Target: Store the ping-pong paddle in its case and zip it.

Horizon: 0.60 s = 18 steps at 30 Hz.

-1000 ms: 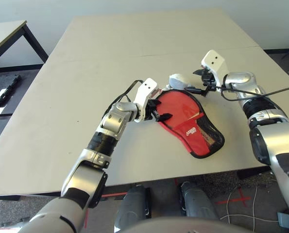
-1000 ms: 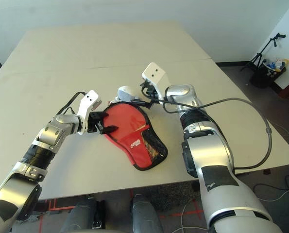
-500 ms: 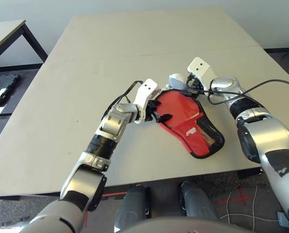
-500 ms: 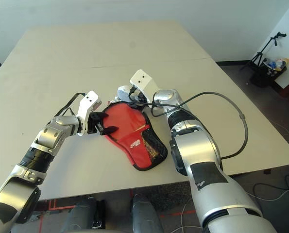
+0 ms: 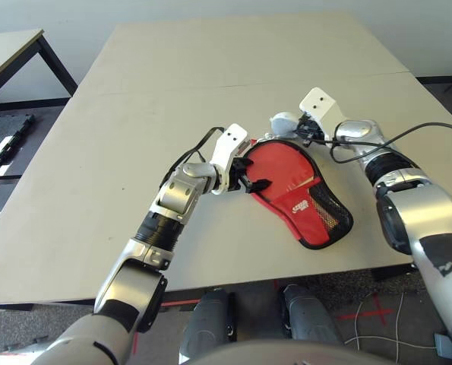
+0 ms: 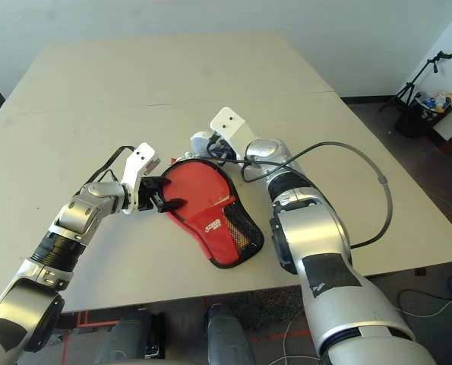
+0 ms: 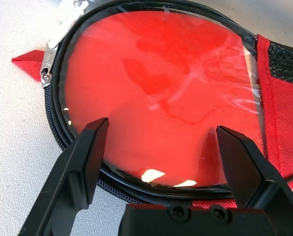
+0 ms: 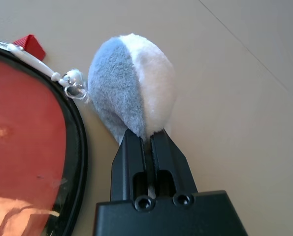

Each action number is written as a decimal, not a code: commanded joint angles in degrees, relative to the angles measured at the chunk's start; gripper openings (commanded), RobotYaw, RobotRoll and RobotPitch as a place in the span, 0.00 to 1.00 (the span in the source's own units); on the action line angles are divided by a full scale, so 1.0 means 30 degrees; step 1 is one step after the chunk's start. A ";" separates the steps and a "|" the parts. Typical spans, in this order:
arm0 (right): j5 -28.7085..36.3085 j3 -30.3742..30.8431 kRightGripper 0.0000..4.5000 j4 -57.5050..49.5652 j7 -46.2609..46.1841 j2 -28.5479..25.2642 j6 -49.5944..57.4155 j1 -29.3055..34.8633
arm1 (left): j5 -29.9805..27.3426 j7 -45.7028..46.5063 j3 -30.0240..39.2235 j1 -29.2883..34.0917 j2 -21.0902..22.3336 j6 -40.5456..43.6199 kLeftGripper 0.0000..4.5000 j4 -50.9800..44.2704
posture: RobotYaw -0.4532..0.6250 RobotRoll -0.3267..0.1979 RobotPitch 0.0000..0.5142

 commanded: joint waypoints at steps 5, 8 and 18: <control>0.0297 -0.0265 0.01 -0.0670 0.2872 -0.2708 -0.0780 0.0819 | 0.0055 -0.0017 -0.0563 0.0335 -0.0002 0.0489 1.00 0.0976 | 0.35 0.62 0.18; 0.0315 -0.0240 0.01 -0.0935 0.3761 -0.3559 -0.0902 0.1054 | 0.0035 -0.0021 -0.0611 0.0260 -0.0017 0.0450 1.00 0.1104 | 0.34 0.62 0.18; 0.0349 -0.0094 0.01 -0.1887 0.6388 -0.5800 -0.0816 0.2034 | 0.0012 -0.0080 -0.0689 0.0083 -0.0134 0.0366 1.00 0.1392 | 0.34 0.62 0.18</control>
